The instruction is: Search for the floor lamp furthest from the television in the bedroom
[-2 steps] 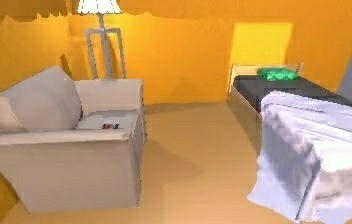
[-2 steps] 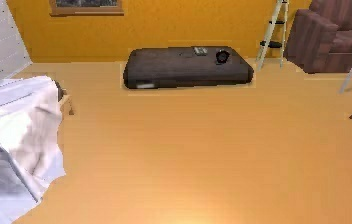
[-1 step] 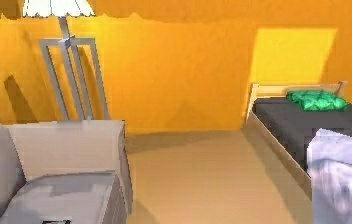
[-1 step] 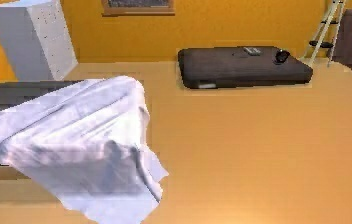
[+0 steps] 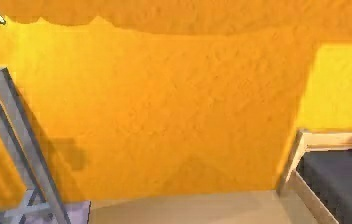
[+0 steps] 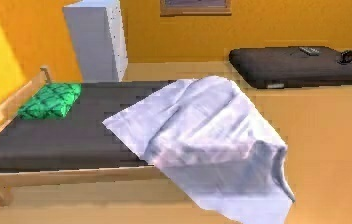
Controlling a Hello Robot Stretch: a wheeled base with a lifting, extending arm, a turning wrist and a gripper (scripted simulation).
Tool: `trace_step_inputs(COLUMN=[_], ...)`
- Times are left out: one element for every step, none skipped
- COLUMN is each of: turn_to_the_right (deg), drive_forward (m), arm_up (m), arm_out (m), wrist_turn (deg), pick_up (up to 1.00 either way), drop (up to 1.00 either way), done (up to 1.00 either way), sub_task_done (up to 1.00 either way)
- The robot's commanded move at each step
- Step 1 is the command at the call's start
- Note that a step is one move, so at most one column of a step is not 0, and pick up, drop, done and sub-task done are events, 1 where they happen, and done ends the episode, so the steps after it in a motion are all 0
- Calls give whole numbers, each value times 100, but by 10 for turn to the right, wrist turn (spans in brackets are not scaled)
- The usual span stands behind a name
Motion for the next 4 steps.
trace_step_inputs(turn_to_the_right=[450,450,450,240], drive_forward=[0,0,0,0], arm_up=[0,0,0,0], arm_out=[0,0,0,0], wrist_turn=[0,0,0,0], pick_up=[0,0,0,0], drop=[0,0,0,0], done=[0,0,0,0], sub_task_done=[0,0,0,0])
